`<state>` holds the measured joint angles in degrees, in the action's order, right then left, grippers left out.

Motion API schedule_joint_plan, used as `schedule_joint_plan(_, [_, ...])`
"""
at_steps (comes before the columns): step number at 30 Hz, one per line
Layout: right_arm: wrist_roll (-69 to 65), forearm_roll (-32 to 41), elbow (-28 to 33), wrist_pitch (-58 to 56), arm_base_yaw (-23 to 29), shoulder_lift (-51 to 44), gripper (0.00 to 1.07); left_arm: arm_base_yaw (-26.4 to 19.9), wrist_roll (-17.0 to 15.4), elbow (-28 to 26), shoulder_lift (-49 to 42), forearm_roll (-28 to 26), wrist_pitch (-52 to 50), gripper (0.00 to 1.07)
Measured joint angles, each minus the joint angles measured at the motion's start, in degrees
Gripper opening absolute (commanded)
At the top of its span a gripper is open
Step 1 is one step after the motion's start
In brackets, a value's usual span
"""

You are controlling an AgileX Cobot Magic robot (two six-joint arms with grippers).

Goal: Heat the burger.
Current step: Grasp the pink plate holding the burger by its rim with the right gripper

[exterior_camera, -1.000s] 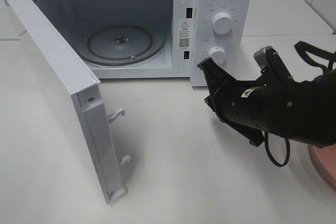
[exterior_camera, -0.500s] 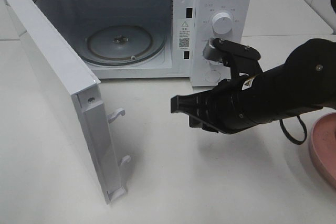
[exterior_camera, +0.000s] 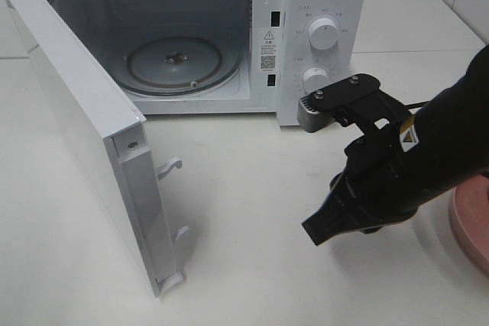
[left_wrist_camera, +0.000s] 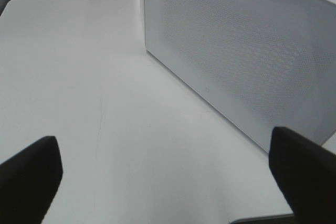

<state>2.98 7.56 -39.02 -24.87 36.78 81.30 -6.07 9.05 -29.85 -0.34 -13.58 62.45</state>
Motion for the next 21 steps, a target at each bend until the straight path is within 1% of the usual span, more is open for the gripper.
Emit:
schedule_joint_plan(1, [0.0,-1.1,0.0,-3.4,-0.3,-1.6,0.14,0.0,0.0,0.0,0.0,0.0,0.0,1.01])
schedule_joint_plan(2, [0.0,-1.1,0.0,-3.4,-0.3,-1.6,0.14,0.0,0.0,0.0,0.0,0.0,0.0,1.01])
schedule_joint_plan(3, [0.0,-1.4,0.0,-7.2,-1.3,-2.9,0.15,0.0,0.0,0.0,0.0,0.0,0.0,1.01])
schedule_joint_plan(4, [0.0,-1.4,0.0,-7.2,-1.3,-2.9,0.15,0.0,0.0,0.0,0.0,0.0,0.0,1.01])
schedule_joint_plan(5, [0.0,-1.6,0.0,-9.2,-1.8,-3.6,0.16,0.0,0.0,0.0,0.0,0.0,0.0,1.01])
schedule_joint_plan(6, [0.0,-2.9,0.0,-12.3,-3.5,-4.6,0.17,0.0,0.0,0.0,0.0,0.0,0.0,1.01])
schedule_joint_plan(7, [0.0,-2.9,0.0,-12.3,-3.5,-4.6,0.17,0.0,0.0,0.0,0.0,0.0,0.0,1.01])
schedule_joint_plan(8, [0.0,-5.4,0.0,-14.8,-4.9,-5.5,0.19,0.0,0.0,0.0,0.0,0.0,0.0,1.01])
schedule_joint_plan(10, [0.0,-6.5,0.0,-15.5,-5.7,-5.9,0.20,0.0,0.0,0.0,0.0,0.0,0.0,1.01])
schedule_joint_plan(11, [-0.1,-9.0,0.0,-16.7,-7.4,-6.5,0.23,0.0,0.0,0.0,0.0,0.0,0.0,1.01])
schedule_joint_plan(12, [-0.1,-9.0,0.0,-16.7,-7.4,-6.5,0.23,0.0,0.0,0.0,0.0,0.0,0.0,1.01])
schedule_joint_plan(13, [-0.3,-10.2,0.0,-17.2,-8.1,-6.6,0.25,0.0,0.0,0.0,0.0,0.0,0.0,1.01])
schedule_joint_plan(14, [-0.5,-12.2,0.0,-18.1,-9.6,-6.8,0.29,0.0,0.0,0.0,0.0,0.0,0.0,1.01])
schedule_joint_plan(15, [-0.5,-12.2,0.0,-18.1,-9.6,-6.8,0.29,0.0,0.0,0.0,0.0,0.0,0.0,1.01])
schedule_joint_plan(16, [-0.9,-13.4,0.0,-18.6,-11.2,-6.9,0.38,0.0,0.0,0.0,0.0,0.0,0.0,1.01])
schedule_joint_plan(17, [-1.0,-13.7,0.0,-18.8,-11.9,-6.9,0.43,0.0,0.0,0.0,0.0,0.0,0.0,1.01])
schedule_joint_plan(18, [-1.0,-13.7,0.0,-18.8,-11.9,-6.9,0.43,0.0,0.0,0.0,0.0,0.0,0.0,1.01])
schedule_joint_plan(19, [-1.3,-13.9,0.3,-19.1,-13.2,-7.2,0.57,0.0,0.0,0.0,0.0,0.0,0.0,1.01])
schedule_joint_plan(20, [-1.3,-14.2,0.6,-19.1,-13.9,-7.3,0.66,0.0,0.0,0.0,0.0,0.0,0.0,1.01])
schedule_joint_plan(21, [-1.3,-14.2,0.6,-19.1,-13.9,-7.3,0.66,0.0,0.0,0.0,0.0,0.0,0.0,1.01])
